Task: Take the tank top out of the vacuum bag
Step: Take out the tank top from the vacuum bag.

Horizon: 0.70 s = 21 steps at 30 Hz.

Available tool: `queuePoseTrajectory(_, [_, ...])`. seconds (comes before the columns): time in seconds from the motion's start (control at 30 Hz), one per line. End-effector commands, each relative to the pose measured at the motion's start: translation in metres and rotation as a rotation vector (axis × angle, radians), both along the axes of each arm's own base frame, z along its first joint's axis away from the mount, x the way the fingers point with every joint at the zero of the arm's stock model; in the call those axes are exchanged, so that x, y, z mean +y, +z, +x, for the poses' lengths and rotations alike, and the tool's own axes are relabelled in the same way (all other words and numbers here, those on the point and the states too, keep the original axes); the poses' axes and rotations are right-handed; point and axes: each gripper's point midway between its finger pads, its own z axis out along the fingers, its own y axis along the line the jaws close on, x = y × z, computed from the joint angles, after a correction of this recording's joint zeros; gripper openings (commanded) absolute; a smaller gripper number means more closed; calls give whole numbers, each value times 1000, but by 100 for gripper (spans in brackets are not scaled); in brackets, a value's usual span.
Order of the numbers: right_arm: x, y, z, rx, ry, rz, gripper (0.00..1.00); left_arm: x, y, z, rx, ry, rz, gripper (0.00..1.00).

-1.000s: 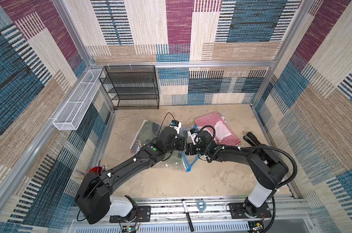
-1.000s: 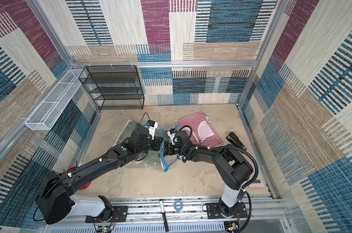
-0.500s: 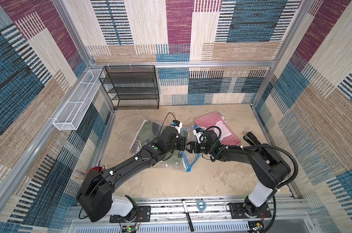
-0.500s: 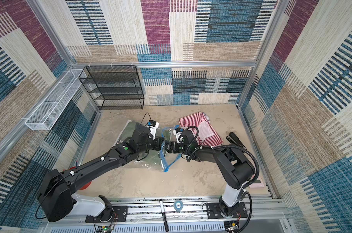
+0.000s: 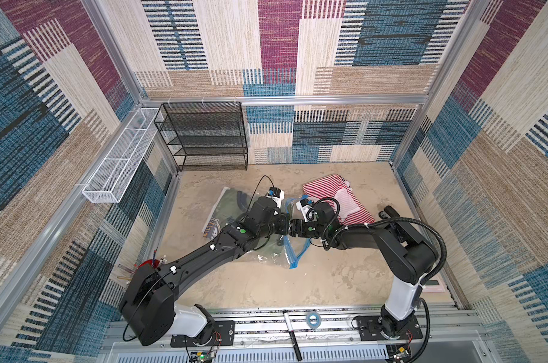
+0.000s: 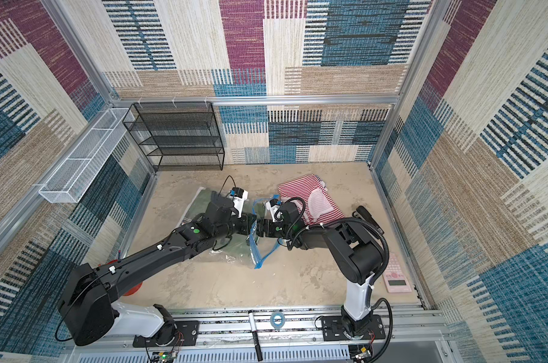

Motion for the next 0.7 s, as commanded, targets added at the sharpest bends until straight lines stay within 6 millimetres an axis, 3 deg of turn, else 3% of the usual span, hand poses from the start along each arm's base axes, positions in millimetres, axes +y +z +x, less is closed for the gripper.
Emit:
queuePoseTrajectory(0.0, [7, 9, 5, -21, 12, 43, 78, -1, 6, 1, -19, -8, -1, 0])
queuePoseTrajectory(0.37, [11, 6, 13, -24, 11, 38, 76, -1, 7, 1, -19, -8, -2, 0])
queuePoseTrajectory(0.67, [17, 14, 17, -40, 25, 53, 67, -2, 6, 1, -16, -12, -5, 0])
